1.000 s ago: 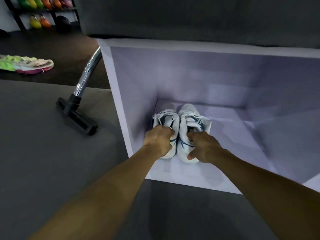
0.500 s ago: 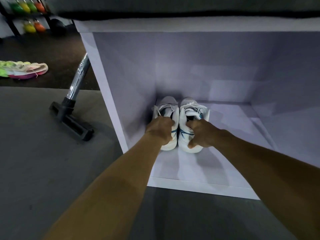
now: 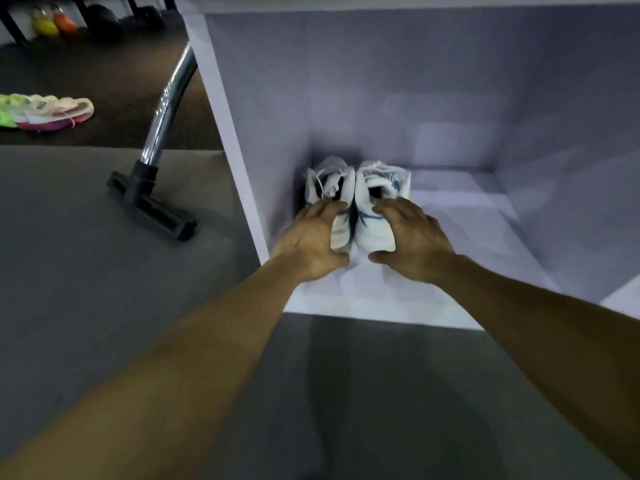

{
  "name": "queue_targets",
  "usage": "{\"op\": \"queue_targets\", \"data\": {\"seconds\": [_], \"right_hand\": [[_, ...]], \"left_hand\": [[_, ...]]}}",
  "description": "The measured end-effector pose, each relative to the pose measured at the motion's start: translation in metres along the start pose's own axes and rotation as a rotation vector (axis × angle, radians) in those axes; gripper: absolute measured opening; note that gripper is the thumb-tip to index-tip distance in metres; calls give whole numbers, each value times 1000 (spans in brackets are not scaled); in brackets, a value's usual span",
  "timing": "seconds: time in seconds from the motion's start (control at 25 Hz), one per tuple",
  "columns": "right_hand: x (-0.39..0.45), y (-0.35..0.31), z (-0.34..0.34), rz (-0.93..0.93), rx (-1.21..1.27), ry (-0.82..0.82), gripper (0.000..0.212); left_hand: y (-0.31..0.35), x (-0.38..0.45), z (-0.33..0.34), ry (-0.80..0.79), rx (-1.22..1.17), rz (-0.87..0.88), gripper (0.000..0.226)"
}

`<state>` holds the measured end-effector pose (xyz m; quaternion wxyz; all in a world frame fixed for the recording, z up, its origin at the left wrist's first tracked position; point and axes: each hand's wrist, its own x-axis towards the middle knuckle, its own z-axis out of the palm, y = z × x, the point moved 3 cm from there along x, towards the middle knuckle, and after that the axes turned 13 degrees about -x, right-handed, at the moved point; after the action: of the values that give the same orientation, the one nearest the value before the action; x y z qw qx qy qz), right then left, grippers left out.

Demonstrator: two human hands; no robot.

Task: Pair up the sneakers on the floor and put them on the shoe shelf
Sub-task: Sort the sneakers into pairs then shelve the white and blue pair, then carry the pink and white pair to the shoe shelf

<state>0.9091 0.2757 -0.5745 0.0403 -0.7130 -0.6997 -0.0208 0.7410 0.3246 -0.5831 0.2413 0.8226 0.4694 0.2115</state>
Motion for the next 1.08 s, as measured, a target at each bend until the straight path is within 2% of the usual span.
{"op": "queue_targets", "data": {"seconds": [0.2,0.36,0.52,0.76,1.08], "right_hand": [[-74,-23,-32,0,36,-246,82],[-134,-48,-93,-15,123,-414,83],[-188,-67,-179,-4,100,-588,86],[-269,-96,-359,-48,156,-880,80],[-332,-117,-548,-35,169,-975,75]], "left_hand": [[40,-71,-27,-182,83,-197,90],[92,-141,-72,-350,59,-317,90],[153,-204,-134,-499,45,-421,91],[275,-288,-264,-632,-133,-559,81],[399,-355,-414,-775,-206,-750,86]]}}
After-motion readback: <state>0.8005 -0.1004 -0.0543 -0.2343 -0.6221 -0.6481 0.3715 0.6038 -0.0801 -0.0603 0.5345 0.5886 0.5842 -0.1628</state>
